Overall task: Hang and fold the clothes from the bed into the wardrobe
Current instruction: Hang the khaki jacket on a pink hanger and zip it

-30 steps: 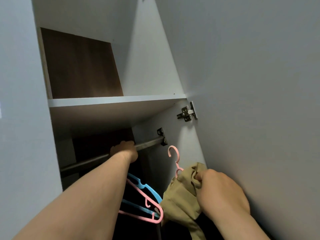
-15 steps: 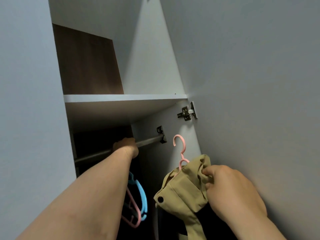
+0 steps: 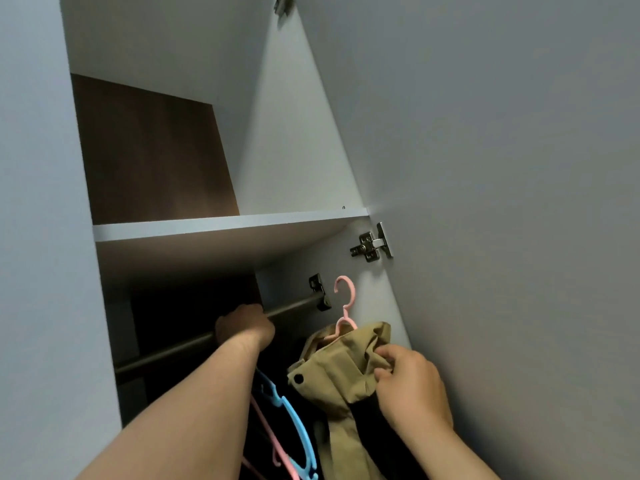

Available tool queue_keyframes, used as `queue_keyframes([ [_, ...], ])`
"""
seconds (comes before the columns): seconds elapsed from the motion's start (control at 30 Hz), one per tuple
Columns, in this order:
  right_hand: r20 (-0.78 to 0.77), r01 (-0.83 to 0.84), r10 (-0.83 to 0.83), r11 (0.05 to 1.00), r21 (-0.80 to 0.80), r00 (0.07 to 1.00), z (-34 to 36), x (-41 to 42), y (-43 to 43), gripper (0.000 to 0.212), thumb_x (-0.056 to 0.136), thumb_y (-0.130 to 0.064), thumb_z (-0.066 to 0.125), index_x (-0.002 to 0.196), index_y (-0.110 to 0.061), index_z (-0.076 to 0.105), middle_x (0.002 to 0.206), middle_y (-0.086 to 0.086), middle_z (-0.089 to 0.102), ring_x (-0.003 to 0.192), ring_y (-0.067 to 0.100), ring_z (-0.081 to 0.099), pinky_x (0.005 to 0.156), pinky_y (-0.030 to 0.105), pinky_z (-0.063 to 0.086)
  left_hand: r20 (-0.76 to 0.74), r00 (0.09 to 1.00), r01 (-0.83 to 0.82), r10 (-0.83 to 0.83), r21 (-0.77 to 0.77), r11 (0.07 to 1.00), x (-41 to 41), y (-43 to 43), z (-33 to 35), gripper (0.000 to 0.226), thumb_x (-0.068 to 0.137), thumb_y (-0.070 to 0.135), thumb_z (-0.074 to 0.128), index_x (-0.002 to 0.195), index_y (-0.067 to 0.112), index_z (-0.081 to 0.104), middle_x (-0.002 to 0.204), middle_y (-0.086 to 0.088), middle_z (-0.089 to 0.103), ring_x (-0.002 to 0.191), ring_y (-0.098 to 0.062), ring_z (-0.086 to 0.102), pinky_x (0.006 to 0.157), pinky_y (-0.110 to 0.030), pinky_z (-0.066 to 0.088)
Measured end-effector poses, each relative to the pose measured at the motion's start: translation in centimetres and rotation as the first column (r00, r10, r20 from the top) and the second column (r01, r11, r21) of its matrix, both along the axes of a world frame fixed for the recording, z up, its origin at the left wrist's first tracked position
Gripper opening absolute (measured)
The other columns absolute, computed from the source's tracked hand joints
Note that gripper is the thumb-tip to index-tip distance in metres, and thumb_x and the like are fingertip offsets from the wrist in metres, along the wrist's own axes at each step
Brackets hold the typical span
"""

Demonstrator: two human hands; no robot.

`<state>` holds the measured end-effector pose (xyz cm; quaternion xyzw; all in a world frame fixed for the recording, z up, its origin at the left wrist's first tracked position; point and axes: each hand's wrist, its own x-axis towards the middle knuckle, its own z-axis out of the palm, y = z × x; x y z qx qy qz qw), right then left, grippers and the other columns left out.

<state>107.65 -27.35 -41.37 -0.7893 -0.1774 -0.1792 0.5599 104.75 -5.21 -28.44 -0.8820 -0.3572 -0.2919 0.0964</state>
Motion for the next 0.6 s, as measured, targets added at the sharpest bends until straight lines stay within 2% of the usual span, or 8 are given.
queue_keyframes([
  [0.1, -0.027, -0.027, 0.031, 0.989, 0.145, 0.999, 0.6, 2.2, 2.2, 0.028, 0.084, -0.020, 0.066, 0.110, -0.031, 0.071, 0.103, -0.008, 0.072, 0.096, 0.018, 0.065, 0.077, 0.024, 0.049, 0.012, 1.000, -0.006, 0.006, 0.017, 1.000, 0.3, 0.5, -0.1, 0.032, 0.087, 0.022, 0.044, 0.114, 0.024, 0.061, 0.119, -0.002, 0.061, 0.110, -0.024, 0.058, 0.094, -0.034, 0.042],
  [0.23, -0.042, -0.098, 0.112, 0.963, 0.252, 0.993, 2.4, 4.8, 4.9, 0.020, 0.081, -0.017, 0.068, 0.096, -0.031, 0.072, 0.092, -0.009, 0.070, 0.088, 0.015, 0.064, 0.075, 0.025, 0.049, 0.026, 1.000, -0.017, 0.016, 0.062, 0.998, 0.8, 0.9, -0.4, 0.031, 0.087, 0.023, 0.042, 0.112, 0.026, 0.061, 0.119, -0.001, 0.060, 0.111, -0.023, 0.057, 0.093, -0.034, 0.039],
  [0.37, -0.010, -0.117, 0.118, 0.989, 0.088, 0.993, 3.5, 5.6, 7.8, 0.022, 0.085, -0.019, 0.063, 0.102, -0.031, 0.071, 0.101, -0.007, 0.069, 0.094, 0.019, 0.062, 0.075, 0.024, 0.046, 0.026, 0.999, -0.031, 0.029, 0.083, 0.996, 1.0, 0.9, -0.5, 0.033, 0.088, 0.022, 0.042, 0.116, 0.026, 0.059, 0.124, -0.002, 0.058, 0.115, -0.023, 0.055, 0.094, -0.035, 0.037],
  [0.47, 0.043, -0.090, 0.093, 0.994, -0.061, 0.995, 4.5, 6.2, 8.1, 0.022, 0.085, -0.016, 0.057, 0.097, -0.030, 0.069, 0.098, -0.004, 0.068, 0.083, 0.021, 0.058, 0.076, 0.028, 0.051, 0.035, 0.998, -0.047, 0.044, 0.091, 0.995, 1.0, 0.8, -0.6, 0.033, 0.089, 0.022, 0.042, 0.116, 0.027, 0.059, 0.124, -0.001, 0.059, 0.115, -0.023, 0.056, 0.094, -0.035, 0.037],
  [0.6, 0.076, -0.058, 0.072, 0.983, -0.172, 0.995, 5.6, 7.1, 7.7, 0.028, 0.081, -0.014, 0.054, 0.096, -0.031, 0.070, 0.096, -0.004, 0.069, 0.083, 0.024, 0.060, 0.074, 0.029, 0.053, 0.035, 0.998, -0.057, 0.054, 0.089, 0.994, 1.1, 0.9, -0.2, 0.036, 0.087, 0.022, 0.043, 0.118, 0.029, 0.060, 0.124, 0.002, 0.061, 0.115, -0.022, 0.057, 0.095, -0.035, 0.038],
])
